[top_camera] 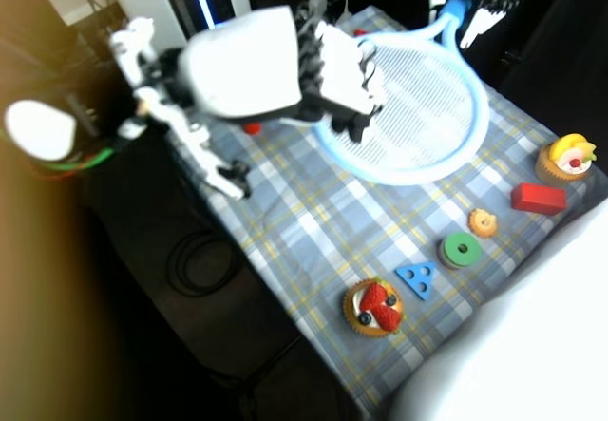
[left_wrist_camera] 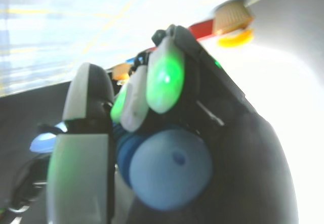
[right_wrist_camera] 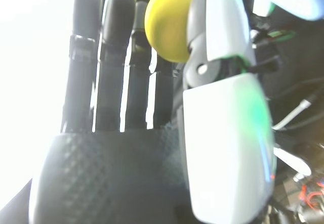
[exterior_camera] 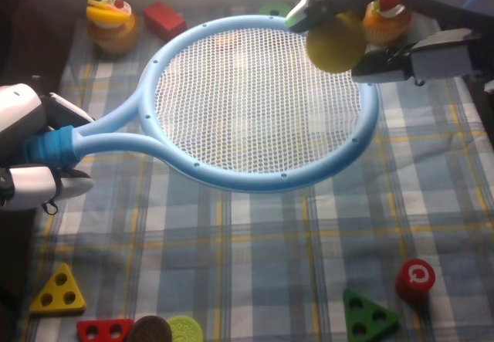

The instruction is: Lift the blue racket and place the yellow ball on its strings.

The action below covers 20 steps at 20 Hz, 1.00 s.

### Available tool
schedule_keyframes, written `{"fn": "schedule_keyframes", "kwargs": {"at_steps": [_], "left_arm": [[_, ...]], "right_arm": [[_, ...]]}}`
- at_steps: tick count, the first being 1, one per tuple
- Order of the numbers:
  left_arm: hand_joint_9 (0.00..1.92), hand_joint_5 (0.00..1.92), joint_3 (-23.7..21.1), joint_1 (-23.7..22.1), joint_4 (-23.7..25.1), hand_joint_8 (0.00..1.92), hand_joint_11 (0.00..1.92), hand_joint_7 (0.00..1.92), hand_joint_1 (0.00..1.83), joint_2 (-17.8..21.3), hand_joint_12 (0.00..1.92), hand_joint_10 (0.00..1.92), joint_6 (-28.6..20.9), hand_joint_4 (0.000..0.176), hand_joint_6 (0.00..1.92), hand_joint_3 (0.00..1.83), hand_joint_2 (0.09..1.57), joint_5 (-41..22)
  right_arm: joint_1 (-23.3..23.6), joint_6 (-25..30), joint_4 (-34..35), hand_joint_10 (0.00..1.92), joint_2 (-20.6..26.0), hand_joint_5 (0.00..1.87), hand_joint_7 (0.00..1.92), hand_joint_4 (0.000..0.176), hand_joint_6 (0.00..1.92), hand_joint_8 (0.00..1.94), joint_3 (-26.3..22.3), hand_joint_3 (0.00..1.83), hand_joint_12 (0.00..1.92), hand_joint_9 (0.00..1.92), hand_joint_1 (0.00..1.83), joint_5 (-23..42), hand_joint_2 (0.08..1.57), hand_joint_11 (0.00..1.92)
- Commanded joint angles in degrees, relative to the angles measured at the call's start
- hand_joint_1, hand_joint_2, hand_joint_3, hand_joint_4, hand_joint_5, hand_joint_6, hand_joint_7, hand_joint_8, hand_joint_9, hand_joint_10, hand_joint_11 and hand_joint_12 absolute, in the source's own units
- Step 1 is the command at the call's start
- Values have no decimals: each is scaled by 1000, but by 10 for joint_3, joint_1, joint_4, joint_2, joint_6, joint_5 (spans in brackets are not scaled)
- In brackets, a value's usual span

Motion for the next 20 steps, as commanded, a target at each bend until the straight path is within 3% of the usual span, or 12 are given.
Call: {"fn": "schedule_keyframes", "kwargs": {"at_steps": [1, 2, 3, 4, 5, 7, 12, 15, 16, 17, 18, 20], "left_arm": [[1658, 1054, 4, -8, 6, 1921, 1354, 1415, 1617, -1, 1902, 1921, -4, 176, 1921, 0, 1248, -59], [1641, 1037, 4, -9, 7, 1921, 1495, 1415, 1524, -2, 1917, 1921, -4, 176, 1921, 1, 1273, -59], [1642, 1033, 3, -11, 10, 1921, 1468, 1423, 1514, -4, 1920, 1921, -4, 176, 1921, 1, 1272, -59], [1643, 989, 3, -13, 13, 1921, 1354, 1400, 1578, -6, 1838, 1921, -4, 173, 1921, 0, 1258, -57], [1642, 999, 2, -15, 17, 1921, 1425, 1403, 1536, -8, 1904, 1921, -4, 172, 1921, 2, 1272, -56], [1663, 1080, 1, -17, 23, 1921, 1472, 1422, 1570, -9, 1920, 1921, -4, 169, 1921, 0, 1238, -55], [1647, 1065, 3, -17, 26, 1921, 1402, 1377, 1652, -10, 1916, 1921, -4, 167, 1921, 0, 1202, -52], [1676, 1092, 8, -18, 27, 1921, 1210, 1380, 1736, -14, 1362, 1921, 1, 162, 1921, 0, 1148, -44], [1682, 1057, 12, -18, 23, 1921, 1264, 1387, 1738, -19, 1446, 1921, 9, 163, 1921, 0, 1145, -38], [1678, 1018, 15, -18, 18, 1921, 1197, 1372, 1761, -22, 1332, 1921, 17, 166, 1921, 0, 1141, -33], [1663, 974, 18, -20, 7, 1921, 1300, 1369, 1682, -28, 1745, 1921, 36, 173, 1921, 6, 1171, -28], [1620, 927, 22, -27, -12, 1921, 1288, 1320, 1599, -39, 1900, 1921, 79, 171, 1921, 6, 1181, -17]], "right_arm": [[12, 0, 26, 1062, -3, 1086, 1098, 0, 859, 651, 2, 4, 869, 967, 1381, 46, 1065, 814], [13, 0, 21, 1247, -6, 992, 962, 0, 791, 1064, 3, 1, 1021, 874, 1374, 40, 1117, 788], [13, 0, 17, 930, -7, 1063, 960, 0, 664, 1177, 3, 0, 1115, 900, 1275, 34, 1111, 794], [13, 0, 14, 660, -8, 995, 901, 0, 913, 627, 3, 19, 1084, 843, 1132, 30, 1104, 601], [13, 0, 13, 346, -8, 755, 824, 0, 356, 237, 3, 4, 986, 702, 987, 26, 1064, 343], [13, 0, 10, 55, -8, 535, 593, 0, 19, 11, 4, 0, 919, 530, 791, 17, 1047, 144], [13, 2, 38, 0, -6, 178, 288, 9, 0, 0, 7, 4, 760, 263, 386, 19, 1098, 0], [11, 2, 83, 16, 5, 113, 267, 12, 1, 1, 5, 3, 393, 272, 271, 44, 1125, 0], [11, 2, 90, 5, 10, 88, 309, 46, 0, 8, 3, 1, 282, 241, 126, 48, 1123, 0], [11, 2, 95, 2, 14, 77, 258, 25, 0, 3, 2, 8, 167, 210, 98, 51, 1171, 0], [9, -5, 106, 6, 22, 83, 265, 8, 0, 1, -1, 2, 183, 261, 79, 57, 1218, 40], [-2, -28, 130, 14, 37, 101, 325, 0, 5, 15, -13, 1, 206, 307, 64, 69, 1232, 76]]}}
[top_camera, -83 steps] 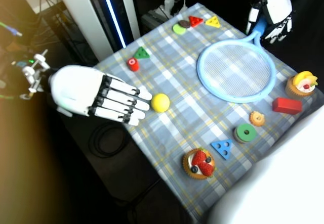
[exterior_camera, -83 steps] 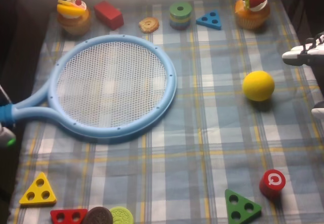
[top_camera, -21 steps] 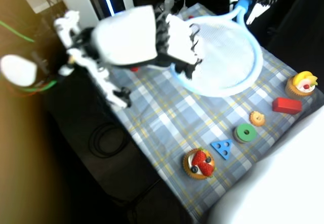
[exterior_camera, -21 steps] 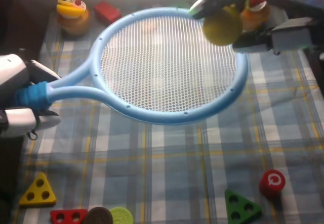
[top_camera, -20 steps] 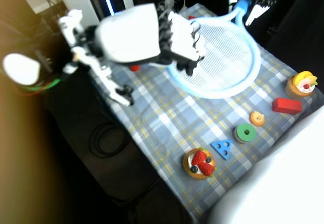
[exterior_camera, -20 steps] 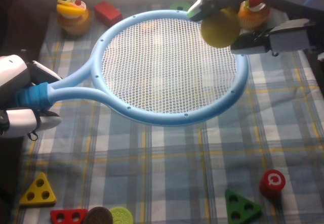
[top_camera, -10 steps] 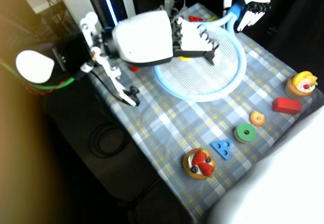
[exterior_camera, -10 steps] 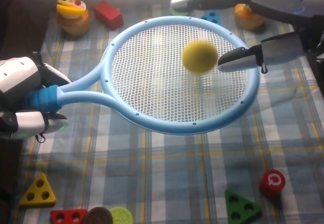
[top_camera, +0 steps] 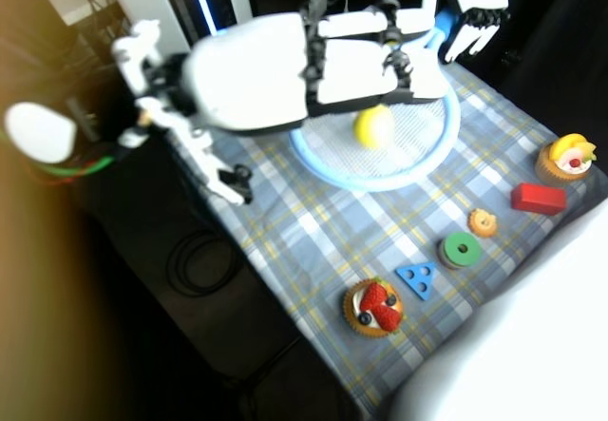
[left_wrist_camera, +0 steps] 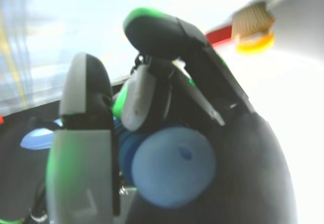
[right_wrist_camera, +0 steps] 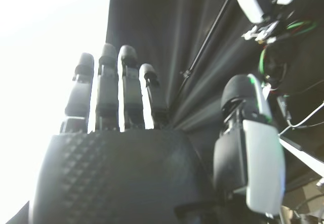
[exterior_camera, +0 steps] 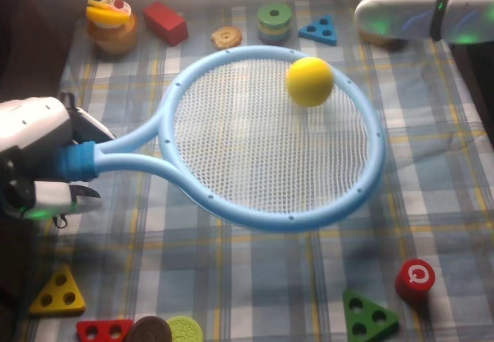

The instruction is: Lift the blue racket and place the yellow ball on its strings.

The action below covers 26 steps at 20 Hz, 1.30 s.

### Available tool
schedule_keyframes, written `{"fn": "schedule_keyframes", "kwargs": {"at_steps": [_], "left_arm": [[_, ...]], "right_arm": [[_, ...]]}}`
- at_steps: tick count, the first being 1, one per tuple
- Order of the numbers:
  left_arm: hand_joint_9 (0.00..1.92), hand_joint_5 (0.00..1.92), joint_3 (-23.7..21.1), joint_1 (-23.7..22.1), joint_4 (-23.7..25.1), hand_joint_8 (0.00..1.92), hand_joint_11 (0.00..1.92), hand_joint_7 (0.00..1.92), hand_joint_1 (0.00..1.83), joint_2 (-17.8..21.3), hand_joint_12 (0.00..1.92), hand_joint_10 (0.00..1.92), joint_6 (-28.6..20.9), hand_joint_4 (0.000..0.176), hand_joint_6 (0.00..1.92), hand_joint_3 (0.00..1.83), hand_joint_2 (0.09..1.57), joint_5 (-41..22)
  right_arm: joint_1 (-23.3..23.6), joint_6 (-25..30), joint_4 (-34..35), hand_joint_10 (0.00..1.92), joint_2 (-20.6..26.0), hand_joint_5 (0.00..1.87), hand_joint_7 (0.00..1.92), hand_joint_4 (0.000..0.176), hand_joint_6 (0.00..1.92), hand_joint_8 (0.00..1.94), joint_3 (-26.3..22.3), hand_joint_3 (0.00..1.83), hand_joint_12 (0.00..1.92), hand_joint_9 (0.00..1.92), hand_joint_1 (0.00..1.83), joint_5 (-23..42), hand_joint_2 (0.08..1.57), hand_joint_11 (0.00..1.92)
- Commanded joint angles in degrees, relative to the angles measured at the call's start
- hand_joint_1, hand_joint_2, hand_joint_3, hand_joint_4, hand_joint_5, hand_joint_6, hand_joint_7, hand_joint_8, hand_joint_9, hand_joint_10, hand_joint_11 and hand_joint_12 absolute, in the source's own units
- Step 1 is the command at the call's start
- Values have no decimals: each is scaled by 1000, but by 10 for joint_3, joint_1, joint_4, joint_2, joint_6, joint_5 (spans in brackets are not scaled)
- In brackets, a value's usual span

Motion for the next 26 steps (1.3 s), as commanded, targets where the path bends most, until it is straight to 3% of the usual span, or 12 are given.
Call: {"fn": "schedule_keyframes", "kwargs": {"at_steps": [1, 6, 8, 11, 14, 15, 17, 19, 20, 22, 24, 26], "left_arm": [[1601, 923, 6, -10, 0, 1921, 1458, 1320, 1517, -4, 1917, 1921, 9, 172, 1921, 14, 1208, -49], [1606, 928, 26, -13, -16, 1921, 1294, 1310, 1526, -22, 1833, 1921, 13, 135, 1921, 0, 1215, -32], [1592, 949, 41, -14, -28, 1921, 1453, 1319, 1524, -35, 1917, 1921, 13, 145, 1921, 0, 1212, -18], [1595, 1007, 57, -20, -43, 1921, 1249, 1359, 1591, -50, 1599, 1921, 16, 124, 1921, 0, 1160, -1], [1530, 1038, 57, -23, -83, 1921, 1509, 1329, 1463, -57, 1918, 1921, 80, 108, 1921, 6, 1205, -1], [1398, 924, 59, -24, -90, 1921, 1442, 1203, 1357, -62, 1920, 1921, 93, 0, 1866, 2, 1200, 4], [1011, 758, 60, -23, -98, 1921, 930, 888, 1201, -64, 1921, 1921, 93, 0, 1671, 0, 1065, 6], [361, 407, 60, -21, -101, 1472, 369, 270, 1001, -63, 1603, 1671, 93, 0, 855, 0, 1029, 3], [243, 387, 59, -21, -101, 1163, 240, 209, 952, -62, 1469, 1469, 93, 11, 389, 0, 1011, 2], [260, 43, 53, -17, -104, 212, 22, 280, 954, -53, 1058, 533, 93, 156, 21, 0, 930, -7], [298, 1, 39, -11, -103, 12, 0, 228, 923, -41, 780, 88, 93, 175, 0, 0, 901, -26], [249, 0, 11, 0, -71, 2, 0, 156, 880, -15, 646, 17, 49, 176, 0, 0, 893, -60]], "right_arm": [[1, -3, 27, 4, 0, 105, 331, 0, 5, 12, -3, 8, 205, 289, 43, 67, 1254, 60], [-12, -3, 32, 12, 2, 180, 366, 7, 8, 15, -6, 3, 264, 348, 32, 69, 1263, 144], [-17, -3, 37, 2, 2, 223, 393, 9, 3, 1, -6, 0, 299, 383, 82, 69, 1289, 131], [-24, -3, 42, 0, 6, 197, 361, 6, 0, 2, -7, 0, 444, 362, 73, 69, 1314, 66], [-27, -3, 46, 6, 6, 193, 381, 4, 0, 8, -7, 4, 455, 382, 56, 70, 1326, 75], [-29, -3, 46, 11, 6, 196, 386, 3, 1, 9, -7, 6, 459, 394, 54, 70, 1332, 83], [-32, -3, 48, 9, 6, 195, 359, 13, 0, 0, -7, 6, 469, 408, 16, 71, 1343, 89], [-37, -3, 51, 8, 7, 206, 351, 11, 4, 0, -7, 0, 475, 412, 0, 71, 1332, 103], [-38, -3, 51, 4, 8, 202, 355, 5, 2, 2, -7, 0, 472, 403, 0, 71, 1324, 96], [-40, -3, 53, 4, 8, 201, 372, 4, 1, 8, -7, 0, 476, 406, 0, 71, 1321, 101], [-41, -3, 55, 7, 8, 199, 382, 7, 0, 11, -7, 0, 478, 414, 0, 71, 1323, 103], [-46, -3, 60, 0, 9, 196, 370, 8, 0, 4, -7, 0, 477, 399, 0, 74, 1321, 100]]}}
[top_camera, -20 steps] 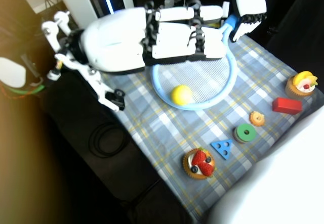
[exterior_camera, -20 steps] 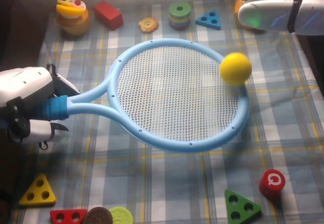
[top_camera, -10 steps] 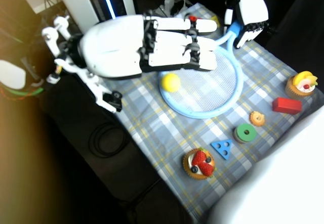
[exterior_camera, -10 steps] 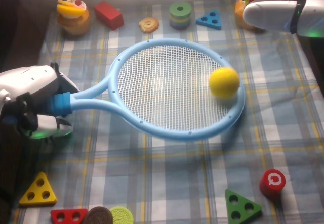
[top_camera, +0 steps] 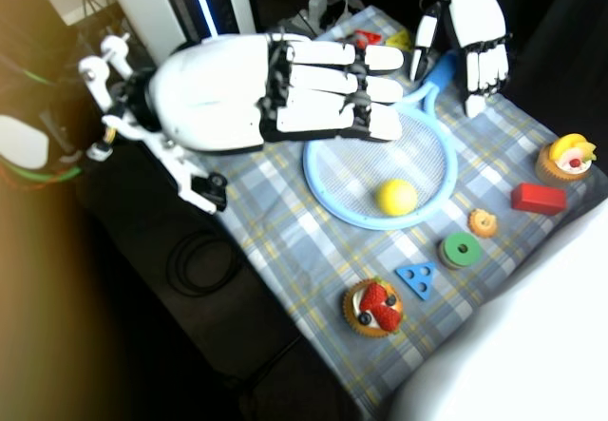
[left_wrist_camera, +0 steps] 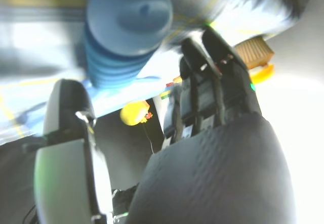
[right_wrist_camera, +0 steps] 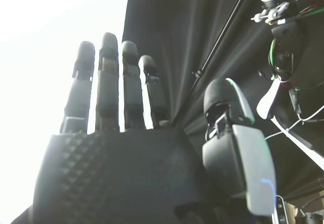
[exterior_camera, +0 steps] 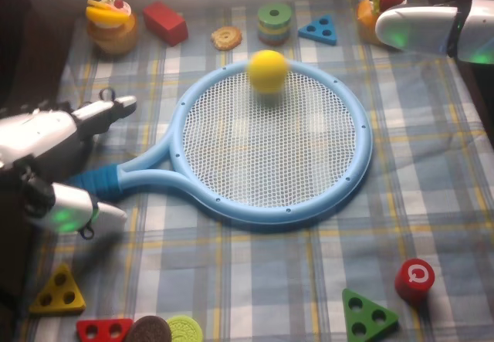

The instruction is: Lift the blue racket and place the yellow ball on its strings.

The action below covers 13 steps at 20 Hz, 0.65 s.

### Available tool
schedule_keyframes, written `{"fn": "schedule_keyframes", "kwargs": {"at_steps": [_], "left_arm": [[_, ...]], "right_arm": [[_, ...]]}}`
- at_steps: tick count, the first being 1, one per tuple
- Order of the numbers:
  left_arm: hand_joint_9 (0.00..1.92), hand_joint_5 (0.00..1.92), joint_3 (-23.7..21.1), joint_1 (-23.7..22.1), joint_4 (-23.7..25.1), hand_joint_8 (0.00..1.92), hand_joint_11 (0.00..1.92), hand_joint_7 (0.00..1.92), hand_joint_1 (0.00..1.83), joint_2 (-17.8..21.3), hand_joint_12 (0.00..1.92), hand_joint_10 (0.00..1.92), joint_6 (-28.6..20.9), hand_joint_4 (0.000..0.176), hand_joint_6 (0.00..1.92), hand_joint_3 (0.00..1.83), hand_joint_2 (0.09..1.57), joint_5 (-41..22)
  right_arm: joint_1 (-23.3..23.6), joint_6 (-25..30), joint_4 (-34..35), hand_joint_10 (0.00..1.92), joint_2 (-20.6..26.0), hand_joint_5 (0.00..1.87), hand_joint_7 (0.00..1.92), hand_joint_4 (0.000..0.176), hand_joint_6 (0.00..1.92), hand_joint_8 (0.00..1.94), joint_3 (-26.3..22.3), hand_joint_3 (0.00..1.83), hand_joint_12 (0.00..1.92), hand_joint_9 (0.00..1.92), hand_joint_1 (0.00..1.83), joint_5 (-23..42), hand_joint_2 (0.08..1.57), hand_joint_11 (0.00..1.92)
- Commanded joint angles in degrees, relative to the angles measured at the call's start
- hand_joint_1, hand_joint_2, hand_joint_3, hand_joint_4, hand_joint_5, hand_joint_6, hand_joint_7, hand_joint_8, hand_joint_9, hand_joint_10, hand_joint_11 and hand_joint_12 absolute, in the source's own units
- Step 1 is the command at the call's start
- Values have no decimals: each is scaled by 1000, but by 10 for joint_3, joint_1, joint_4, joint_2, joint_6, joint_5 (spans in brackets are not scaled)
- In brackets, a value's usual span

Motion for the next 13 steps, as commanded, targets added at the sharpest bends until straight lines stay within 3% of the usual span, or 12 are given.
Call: {"fn": "schedule_keyframes", "kwargs": {"at_steps": [1, 3, 4, 5, 6, 7, 8, 9, 11, 12, 13], "left_arm": [[194, 0, -9, 0, 39, 5, 0, 117, 838, 19, 525, 11, -41, 176, 0, 0, 863, -99], [182, 0, -43, 17, 105, 1, 0, 98, 701, 62, 524, 5, -157, 176, 0, 2, 884, -170], [100, 0, -55, 23, 133, 3, 0, 56, 669, 84, 311, 8, -213, 176, 0, 4, 898, -217], [39, 0, -62, 28, 150, 0, 0, 10, 628, 99, 186, 3, -261, 176, 0, 7, 916, -255], [7, 0, -65, 38, 166, 0, 0, 1, 634, 117, 57, 0, -323, 176, 0, 2, 911, -309], [1, 0, -65, 48, 173, 0, 0, 0, 601, 127, 11, 0, -361, 164, 0, 0, 900, -339], [0, 0, -59, 69, 186, 0, 0, 0, 671, 141, 1, 0, -453, 174, 0, 0, 869, -407], [0, 0, -52, 89, 194, 0, 0, 0, 756, 147, 0, 0, -524, 176, 0, 0, 820, -455], [0, 0, -30, 110, 204, 0, 60, 0, 687, 145, 28, 0, -650, 176, 0, 0, 863, -537], [0, 0, -22, 117, 205, 0, 124, 0, 661, 142, 61, 0, -689, 159, 0, 0, 879, -572], [38, 0, -19, 121, 205, 0, 24, 35, 677, 141, 481, 0, -708, 168, 0, 17, 860, -596]], "right_arm": [[0, 0, 31, 0, 1, 194, 372, 7, 0, 5, -2, 0, 478, 391, 0, 68, 1325, 100], [-18, -6, 54, 0, 11, 195, 398, 9, 0, 15, -10, 0, 472, 387, 0, 93, 1312, 83], [-31, -18, 72, 3, 19, 197, 416, 5, 2, 21, -18, 0, 472, 393, 0, 111, 1308, 84], [-46, -33, 93, 0, 29, 178, 396, 30, 0, 5, -28, 0, 544, 369, 5, 132, 1332, 16], [-68, -50, 121, 1, 39, 182, 393, 31, 0, 1, -40, 0, 649, 389, 61, 164, 1359, 2], [-82, -57, 137, 0, 44, 181, 369, 45, 0, 1, -47, 6, 654, 381, 99, 185, 1387, 0], [-109, -68, 166, 5, 47, 210, 408, 28, 8, 12, -57, 0, 641, 395, 150, 232, 1378, 3], [-126, -76, 183, 5, 50, 242, 446, 2, 4, 6, -67, 0, 624, 425, 173, 262, 1376, 37], [-156, -86, 203, 15, 60, 329, 534, 0, 5, 6, -85, 0, 659, 544, 388, 327, 1261, 143], [-167, -93, 208, 14, 65, 320, 555, 0, 0, 3, -93, 0, 667, 605, 486, 352, 1224, 222], [-172, -101, 210, 2, 67, 239, 513, 10, 0, 0, -100, 0, 614, 579, 606, 371, 1273, 240]]}}
